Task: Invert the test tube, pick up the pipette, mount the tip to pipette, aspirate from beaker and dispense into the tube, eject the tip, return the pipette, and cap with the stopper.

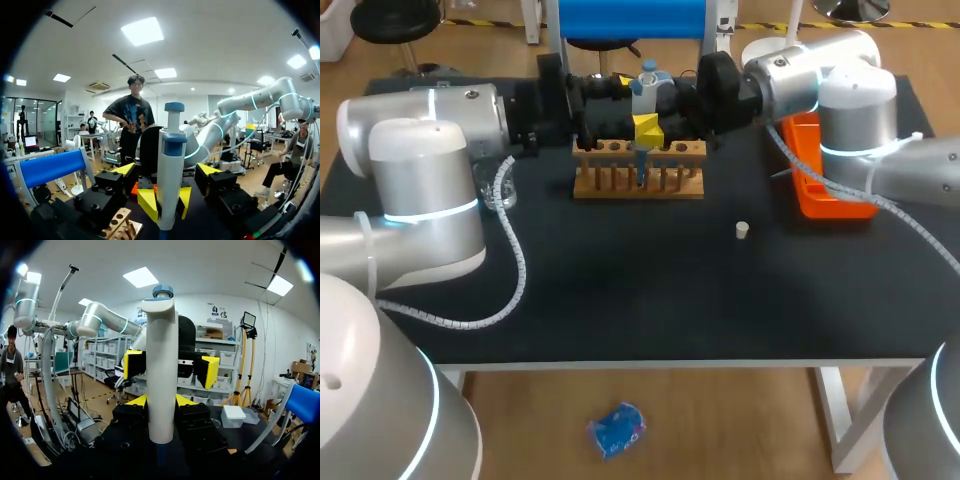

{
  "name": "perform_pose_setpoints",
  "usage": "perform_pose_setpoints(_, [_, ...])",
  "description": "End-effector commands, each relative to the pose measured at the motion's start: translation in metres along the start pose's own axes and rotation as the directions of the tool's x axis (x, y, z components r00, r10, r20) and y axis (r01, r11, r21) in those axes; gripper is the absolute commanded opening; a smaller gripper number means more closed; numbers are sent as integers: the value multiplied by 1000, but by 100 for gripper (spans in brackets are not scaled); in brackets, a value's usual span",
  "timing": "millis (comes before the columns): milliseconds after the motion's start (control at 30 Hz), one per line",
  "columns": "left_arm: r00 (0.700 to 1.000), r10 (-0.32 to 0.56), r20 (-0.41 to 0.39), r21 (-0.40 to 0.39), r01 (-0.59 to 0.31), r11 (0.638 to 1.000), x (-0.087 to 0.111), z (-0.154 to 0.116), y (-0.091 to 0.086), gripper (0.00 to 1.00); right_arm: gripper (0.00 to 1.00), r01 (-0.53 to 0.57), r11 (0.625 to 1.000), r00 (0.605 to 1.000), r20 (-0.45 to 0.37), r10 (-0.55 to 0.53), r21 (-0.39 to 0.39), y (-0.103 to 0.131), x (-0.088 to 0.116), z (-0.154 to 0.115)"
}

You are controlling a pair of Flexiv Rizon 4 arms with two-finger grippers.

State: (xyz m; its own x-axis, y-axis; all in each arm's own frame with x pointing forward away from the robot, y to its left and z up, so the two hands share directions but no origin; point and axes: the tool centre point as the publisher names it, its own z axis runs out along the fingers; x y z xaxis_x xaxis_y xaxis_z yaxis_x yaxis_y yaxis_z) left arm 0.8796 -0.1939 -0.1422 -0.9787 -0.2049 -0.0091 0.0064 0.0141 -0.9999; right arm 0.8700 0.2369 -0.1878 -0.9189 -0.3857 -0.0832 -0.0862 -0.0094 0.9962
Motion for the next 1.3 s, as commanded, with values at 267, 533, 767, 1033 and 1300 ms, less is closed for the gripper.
perform_pose_setpoints(267, [1000, 0, -7, -2, 0, 1000, -2, 0, -1, 33, 0, -1, 1000, 1000, 2, 1, 3, 1, 0, -3])
perform_pose_setpoints(533, [999, 1, -37, -3, -1, 1000, 0, 3, -1, 0, 0, -13, 1000, 1000, 3, 13, 2, -1, 2, -5])
perform_pose_setpoints(767, [999, 2, -39, -15, -2, 1000, 0, 1, 0, 0, 0, -22, 1000, 1000, 6, 22, 4, -2, 2, -6])
perform_pose_setpoints(1033, [1000, 8, -26, -11, -8, 1000, -1, 1, -1, 0, 29, -40, 999, 999, -3, 40, -12, -3, 5, -7])
perform_pose_setpoints(1300, [999, 17, 32, -11, -17, 1000, -11, -4, -7, 0, 100, -76, 997, 997, 34, 76, 1, 0, 16, -18])
